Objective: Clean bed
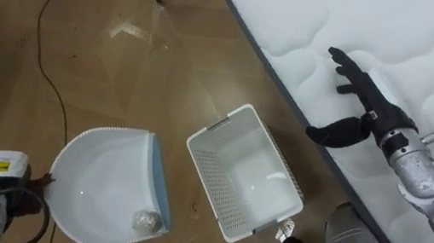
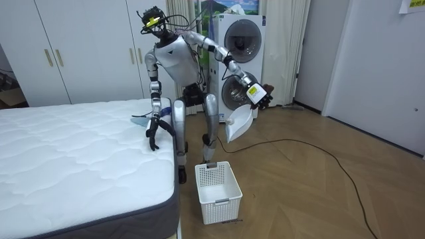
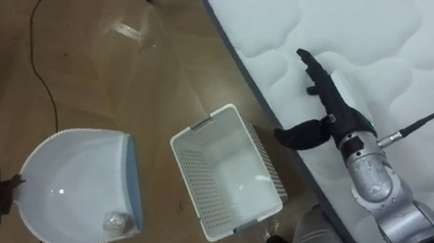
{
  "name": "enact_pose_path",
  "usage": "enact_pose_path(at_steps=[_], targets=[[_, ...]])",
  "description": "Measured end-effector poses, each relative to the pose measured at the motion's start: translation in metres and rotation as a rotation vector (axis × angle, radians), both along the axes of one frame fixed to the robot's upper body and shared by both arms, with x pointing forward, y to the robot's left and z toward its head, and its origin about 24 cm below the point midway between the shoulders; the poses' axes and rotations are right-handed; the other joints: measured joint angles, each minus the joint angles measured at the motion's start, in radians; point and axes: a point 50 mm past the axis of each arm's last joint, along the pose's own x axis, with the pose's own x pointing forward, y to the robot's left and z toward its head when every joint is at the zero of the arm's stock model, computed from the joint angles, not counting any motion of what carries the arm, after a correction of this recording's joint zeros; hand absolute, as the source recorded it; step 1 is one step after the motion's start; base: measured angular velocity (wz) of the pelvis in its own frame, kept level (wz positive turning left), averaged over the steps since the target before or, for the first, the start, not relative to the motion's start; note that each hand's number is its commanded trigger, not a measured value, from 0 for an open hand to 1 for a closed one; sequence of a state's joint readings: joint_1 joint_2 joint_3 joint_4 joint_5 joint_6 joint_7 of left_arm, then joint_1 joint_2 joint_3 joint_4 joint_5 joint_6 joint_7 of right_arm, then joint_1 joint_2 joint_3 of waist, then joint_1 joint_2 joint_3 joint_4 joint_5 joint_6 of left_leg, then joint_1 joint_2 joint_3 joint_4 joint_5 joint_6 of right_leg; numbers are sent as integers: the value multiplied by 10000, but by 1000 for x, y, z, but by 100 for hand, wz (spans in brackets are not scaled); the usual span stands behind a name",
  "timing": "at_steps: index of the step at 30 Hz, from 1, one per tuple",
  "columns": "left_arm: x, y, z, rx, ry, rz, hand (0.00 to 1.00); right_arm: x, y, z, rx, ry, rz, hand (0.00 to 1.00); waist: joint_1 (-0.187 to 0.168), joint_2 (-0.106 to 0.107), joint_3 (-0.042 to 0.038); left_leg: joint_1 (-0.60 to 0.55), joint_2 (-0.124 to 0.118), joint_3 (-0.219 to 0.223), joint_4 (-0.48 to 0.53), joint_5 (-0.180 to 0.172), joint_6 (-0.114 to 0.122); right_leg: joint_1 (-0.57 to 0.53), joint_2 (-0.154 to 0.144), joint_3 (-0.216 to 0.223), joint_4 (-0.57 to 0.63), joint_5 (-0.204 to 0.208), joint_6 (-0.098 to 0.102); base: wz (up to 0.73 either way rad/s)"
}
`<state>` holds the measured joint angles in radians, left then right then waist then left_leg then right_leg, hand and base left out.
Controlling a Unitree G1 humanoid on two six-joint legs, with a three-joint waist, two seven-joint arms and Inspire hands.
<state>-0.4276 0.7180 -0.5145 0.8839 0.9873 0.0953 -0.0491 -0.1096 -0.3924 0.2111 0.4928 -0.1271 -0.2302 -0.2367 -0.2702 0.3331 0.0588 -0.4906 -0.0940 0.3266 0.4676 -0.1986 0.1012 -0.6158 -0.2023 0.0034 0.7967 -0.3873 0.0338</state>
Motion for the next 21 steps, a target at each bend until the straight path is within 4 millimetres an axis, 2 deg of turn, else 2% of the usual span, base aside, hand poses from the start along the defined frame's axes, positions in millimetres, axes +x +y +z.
enact_pose_path(at_steps=[5,10,17,21], targets=[[6,-2,6,448,-61,-308,100,0,0,0,-22,2,-2,0,21,40,-5,-3,-1,9,-34,0,0,-8,2,6,42,-2,-1,0],[13,-2,15,1060,-18,-600,100,1,0,1,-39,-24,8,0,20,44,-8,-39,5,19,-57,1,-1,-42,107,190,52,-42,10,0],[25,3,46,1733,-394,-789,100,0,0,0,71,-105,-53,0,0,59,-21,-42,32,19,-11,2,1,1,130,166,-65,-37,8,0],[31,5,57,2000,-597,-707,100,0,-1,0,59,-114,-124,0,-8,73,-18,-35,33,24,2,3,0,-16,133,193,-12,-37,8,0]])
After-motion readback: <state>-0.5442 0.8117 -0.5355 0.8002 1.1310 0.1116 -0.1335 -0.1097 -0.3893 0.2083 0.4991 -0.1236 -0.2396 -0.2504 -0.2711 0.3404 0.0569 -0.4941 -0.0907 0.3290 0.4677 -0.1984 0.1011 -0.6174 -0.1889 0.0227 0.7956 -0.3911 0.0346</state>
